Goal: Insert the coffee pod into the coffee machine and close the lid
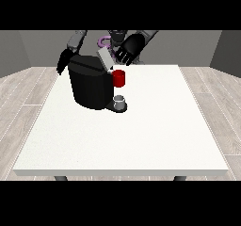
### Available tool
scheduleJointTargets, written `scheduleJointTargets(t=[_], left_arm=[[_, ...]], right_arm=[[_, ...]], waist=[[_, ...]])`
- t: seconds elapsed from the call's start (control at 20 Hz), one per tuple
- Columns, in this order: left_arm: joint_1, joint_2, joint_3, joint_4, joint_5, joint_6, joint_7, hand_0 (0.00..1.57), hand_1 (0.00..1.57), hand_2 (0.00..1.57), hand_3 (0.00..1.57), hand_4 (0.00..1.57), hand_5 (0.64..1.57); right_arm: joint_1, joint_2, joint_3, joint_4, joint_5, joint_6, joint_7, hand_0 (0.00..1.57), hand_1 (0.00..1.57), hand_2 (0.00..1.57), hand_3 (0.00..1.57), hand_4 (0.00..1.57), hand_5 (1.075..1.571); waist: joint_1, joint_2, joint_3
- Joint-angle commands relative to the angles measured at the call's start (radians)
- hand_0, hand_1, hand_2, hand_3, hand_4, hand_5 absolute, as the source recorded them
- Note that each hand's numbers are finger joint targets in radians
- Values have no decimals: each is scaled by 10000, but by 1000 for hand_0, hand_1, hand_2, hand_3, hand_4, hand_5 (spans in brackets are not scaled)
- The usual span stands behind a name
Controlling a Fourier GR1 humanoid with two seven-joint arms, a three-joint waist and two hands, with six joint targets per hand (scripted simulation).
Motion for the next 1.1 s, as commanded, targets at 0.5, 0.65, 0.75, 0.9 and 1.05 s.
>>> scheduleJointTargets(t=[0.5,0.65,0.75,0.9,1.05], left_arm=[[-481,-56,10,392,-123,-71,-156,1260,1260,1292,1229,433,1571],[-417,-38,131,579,-79,1,-214,1243,1243,1284,1230,423,1571],[-294,277,89,749,-282,235,-520,1200,1200,1245,1209,439,1571],[-260,-181,-178,476,-247,-247,-377,1192,1192,1248,1202,420,1571],[-456,295,-18,608,-363,200,-829,1166,1166,1233,1193,421,1571]], right_arm=[[-417,69,-264,240,46,-412,-149,0,0,0,0,223,1571],[-281,-13,-108,99,102,-225,-74,0,0,0,0,33,1571],[-527,-100,-90,-363,29,-110,289,0,0,0,0,36,1571],[-301,-203,-579,310,-326,-49,-149,0,0,0,0,100,1571],[-557,-319,-371,12,-119,19,-262,0,0,0,0,0,1571]], waist=[[76,697,3],[-95,640,1],[-345,793,-1],[170,325,4],[-144,1146,2]])
